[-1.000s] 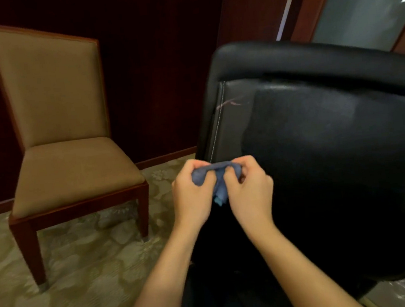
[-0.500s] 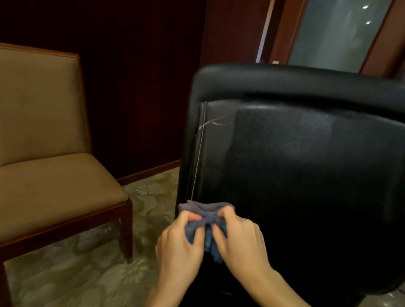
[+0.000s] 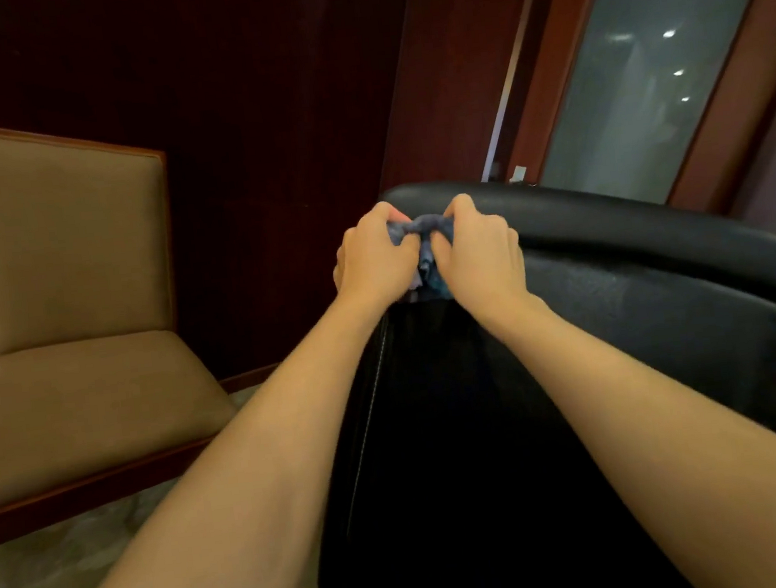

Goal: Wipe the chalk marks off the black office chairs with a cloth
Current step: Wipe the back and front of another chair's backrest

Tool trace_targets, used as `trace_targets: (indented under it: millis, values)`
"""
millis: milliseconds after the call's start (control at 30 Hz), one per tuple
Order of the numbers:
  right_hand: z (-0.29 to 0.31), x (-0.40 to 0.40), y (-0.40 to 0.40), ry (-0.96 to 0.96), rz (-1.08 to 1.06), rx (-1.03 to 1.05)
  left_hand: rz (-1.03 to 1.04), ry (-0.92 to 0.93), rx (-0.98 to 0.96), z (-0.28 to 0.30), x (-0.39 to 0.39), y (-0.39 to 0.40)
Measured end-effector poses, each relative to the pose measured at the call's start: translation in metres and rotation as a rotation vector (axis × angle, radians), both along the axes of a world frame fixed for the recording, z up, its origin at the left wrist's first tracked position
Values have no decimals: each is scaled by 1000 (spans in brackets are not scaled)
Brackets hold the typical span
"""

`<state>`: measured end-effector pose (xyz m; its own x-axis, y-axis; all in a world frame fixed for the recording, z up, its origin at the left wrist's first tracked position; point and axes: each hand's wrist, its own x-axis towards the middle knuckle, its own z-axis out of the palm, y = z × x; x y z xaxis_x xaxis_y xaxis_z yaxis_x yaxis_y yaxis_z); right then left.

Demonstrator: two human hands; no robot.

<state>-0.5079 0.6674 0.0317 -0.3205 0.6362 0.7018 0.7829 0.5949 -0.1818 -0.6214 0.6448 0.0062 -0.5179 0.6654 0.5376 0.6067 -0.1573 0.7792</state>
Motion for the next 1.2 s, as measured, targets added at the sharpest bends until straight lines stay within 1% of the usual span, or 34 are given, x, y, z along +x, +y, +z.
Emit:
trace_targets:
  millis: [100,233,300,367,467,567,667,733,767,867,967,1033,1100,1200]
  values:
    - [-11,2,-7,-54,2,-43,-13,32,-75,-12,-4,-5]
    - [-69,18,-33,-192,64,-150,-67,34,-133,-76,-1,-36]
    - [-96,28,-49,-239,116,-224,-68,85,-166,-109,4,-56]
    - [-104,36,-56,-267,140,-260,-72,144,-186,-122,9,-66]
    - [-81,38,-45,-266,113,-169,-54,187,-159,-99,11,-57]
    - [-33,36,-20,-117,73,-44,-54,117,-50,-45,14,-28]
    - [15,34,4,-16,36,1,-17,114,-18,16,21,2]
    - [31,33,15,-8,-2,5,17,158,-10,37,27,13]
    - [30,33,17,-22,-14,-6,25,176,-25,38,29,15]
    - [6,36,9,-76,-38,-53,31,229,-88,10,28,7]
    - [-34,42,-12,-100,-45,-100,61,292,-60,-38,31,-15]
    - [-64,44,-29,-109,-47,-121,74,296,-55,-67,37,-33]
    - [-95,46,-43,-151,-49,-146,93,300,-98,-97,42,-50]
    - [-141,50,-66,-216,-48,-240,106,286,-105,-147,46,-78]
